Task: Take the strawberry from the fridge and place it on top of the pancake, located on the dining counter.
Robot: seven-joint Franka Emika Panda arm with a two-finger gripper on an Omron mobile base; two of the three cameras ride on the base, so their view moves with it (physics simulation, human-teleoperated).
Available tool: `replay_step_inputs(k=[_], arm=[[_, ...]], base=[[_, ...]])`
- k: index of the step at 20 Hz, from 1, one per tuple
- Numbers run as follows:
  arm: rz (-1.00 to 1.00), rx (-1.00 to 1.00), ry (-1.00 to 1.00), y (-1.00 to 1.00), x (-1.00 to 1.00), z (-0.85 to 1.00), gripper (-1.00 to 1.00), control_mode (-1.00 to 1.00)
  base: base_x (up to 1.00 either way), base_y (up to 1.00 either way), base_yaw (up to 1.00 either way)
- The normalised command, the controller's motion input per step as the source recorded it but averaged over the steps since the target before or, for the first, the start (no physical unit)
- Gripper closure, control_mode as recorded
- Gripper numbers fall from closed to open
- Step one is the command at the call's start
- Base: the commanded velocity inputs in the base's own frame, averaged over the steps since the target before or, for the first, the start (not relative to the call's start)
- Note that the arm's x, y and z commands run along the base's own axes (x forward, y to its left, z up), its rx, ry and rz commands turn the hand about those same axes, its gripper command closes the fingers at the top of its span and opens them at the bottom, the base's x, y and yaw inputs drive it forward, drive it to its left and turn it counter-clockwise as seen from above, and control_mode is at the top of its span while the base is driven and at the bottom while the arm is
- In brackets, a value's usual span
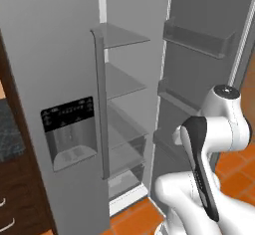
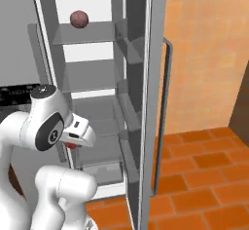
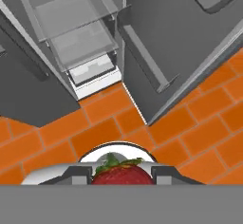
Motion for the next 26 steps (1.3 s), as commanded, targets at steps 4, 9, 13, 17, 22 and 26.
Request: replay_step_inputs(k=[4,9,13,17,22,26], arm=[[0.0,0.0,0.0,0.0,0.0,0.0,1.0,1.0],[0.0,0.0,0.0,0.0,0.0,0.0,1.0,1.0],[0.0,0.0,0.0,0.0,0.0,0.0,1.0,1.0],[0.0,0.0,0.0,0.0,0.0,0.0,1.0,1.0],[0.0,0.0,0.0,0.0,0.0,0.0,1.0,1.0],[0.0,0.0,0.0,0.0,0.0,0.0,1.0,1.0]], base=[[-0.49,0.06,-0.86],[-0.85,0.09,-0.79],[-0.47,0.0,-0.84],[-0.02,-0.1,-0.94],[0.0,-0.26,-0.94],[0.24,-0.55,-0.64]])
